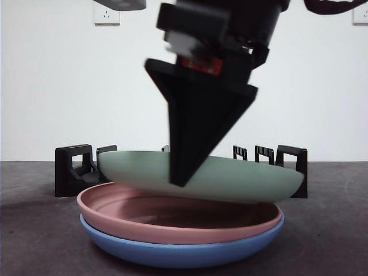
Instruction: Place the plate
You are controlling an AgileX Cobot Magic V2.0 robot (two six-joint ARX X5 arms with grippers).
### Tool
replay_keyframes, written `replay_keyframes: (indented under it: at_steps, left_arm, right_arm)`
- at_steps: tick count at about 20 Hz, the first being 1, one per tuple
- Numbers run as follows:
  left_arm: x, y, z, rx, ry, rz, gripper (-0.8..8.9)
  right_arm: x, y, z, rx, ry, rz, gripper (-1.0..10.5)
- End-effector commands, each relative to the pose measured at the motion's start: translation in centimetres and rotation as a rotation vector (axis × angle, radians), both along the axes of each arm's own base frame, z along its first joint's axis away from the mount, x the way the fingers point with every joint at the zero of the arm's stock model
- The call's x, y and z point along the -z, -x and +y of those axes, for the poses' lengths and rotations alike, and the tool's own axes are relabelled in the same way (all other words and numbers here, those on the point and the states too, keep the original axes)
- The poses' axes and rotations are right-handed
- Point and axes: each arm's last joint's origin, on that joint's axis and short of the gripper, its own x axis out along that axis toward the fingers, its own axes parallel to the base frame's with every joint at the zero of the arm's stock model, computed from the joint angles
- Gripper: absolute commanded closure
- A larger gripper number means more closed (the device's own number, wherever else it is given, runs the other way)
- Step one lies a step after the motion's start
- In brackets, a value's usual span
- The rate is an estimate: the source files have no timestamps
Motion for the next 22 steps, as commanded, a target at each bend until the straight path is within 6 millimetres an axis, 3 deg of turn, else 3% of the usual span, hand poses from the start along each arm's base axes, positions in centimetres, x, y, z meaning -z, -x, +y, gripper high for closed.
replay_keyframes:
  at_steps: [1,4,7,12,14,17,19,22]
  left_arm:
    - [-0.6,0.0,0.0,-0.001,0.009,-0.022,5.63]
    - [-0.6,0.0,0.0,-0.001,0.008,-0.022,5.63]
    - [-0.6,0.1,0.0,-0.002,0.007,-0.018,5.63]
    - [-0.6,0.1,0.0,-0.001,0.006,-0.017,5.63]
    - [-0.6,0.1,0.0,-0.002,0.007,-0.018,5.63]
    - [-0.6,0.1,0.0,-0.001,0.007,-0.017,5.63]
    - [-0.6,0.1,0.0,-0.001,0.007,-0.018,5.63]
    - [-0.6,0.0,0.0,-0.002,0.011,-0.024,5.63]
  right_arm:
    - [0.1,0.2,0.8,-0.037,-0.025,0.033,9.3]
    - [0.1,0.3,0.9,-0.042,-0.028,0.046,9.3]
    - [0.1,0.4,0.9,-0.053,-0.043,0.083,8.4]
    - [-0.1,0.5,1.0,-0.064,-0.064,0.129,7.9]
    - [-1.2,0.5,1.0,-0.044,-0.090,0.147,7.5]
    - [-5.0,0.3,-0.1,0.031,-0.249,-0.053,7.5]
    - [-7.4,-0.7,-1.9,0.130,-0.339,-0.183,7.5]
    - [-8.9,-3.4,-5.7,0.302,-0.378,-0.253,7.5]
